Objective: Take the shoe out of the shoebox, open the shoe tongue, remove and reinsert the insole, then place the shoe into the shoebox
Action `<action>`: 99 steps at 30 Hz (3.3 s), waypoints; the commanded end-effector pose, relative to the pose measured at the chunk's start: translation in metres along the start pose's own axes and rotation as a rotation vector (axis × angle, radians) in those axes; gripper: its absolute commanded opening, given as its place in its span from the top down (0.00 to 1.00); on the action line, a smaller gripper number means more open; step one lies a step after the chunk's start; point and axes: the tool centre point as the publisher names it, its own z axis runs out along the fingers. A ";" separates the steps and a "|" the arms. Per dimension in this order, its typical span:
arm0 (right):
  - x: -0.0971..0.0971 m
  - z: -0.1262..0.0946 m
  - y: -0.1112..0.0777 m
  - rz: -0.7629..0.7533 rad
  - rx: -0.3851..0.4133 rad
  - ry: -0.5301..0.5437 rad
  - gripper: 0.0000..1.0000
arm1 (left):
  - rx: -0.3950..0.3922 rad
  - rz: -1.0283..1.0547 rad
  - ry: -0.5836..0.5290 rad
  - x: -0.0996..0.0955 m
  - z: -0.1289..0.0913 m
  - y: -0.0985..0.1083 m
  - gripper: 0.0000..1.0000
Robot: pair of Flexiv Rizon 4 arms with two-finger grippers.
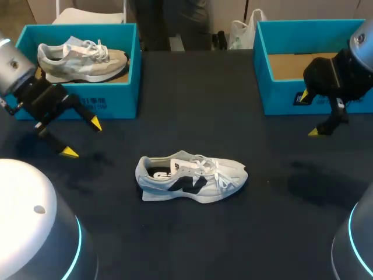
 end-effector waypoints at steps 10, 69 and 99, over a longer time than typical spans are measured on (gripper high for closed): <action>-0.001 0.001 0.000 0.000 0.002 0.000 0.00 | 0.175 -0.166 -0.140 0.022 0.015 0.037 0.00; -0.001 0.001 0.000 0.000 0.002 0.000 0.00 | 0.329 -0.281 -0.356 0.047 0.044 0.065 0.00; -0.001 0.001 0.000 0.000 0.002 0.000 0.00 | 0.317 -0.278 -0.393 0.009 0.108 0.044 0.00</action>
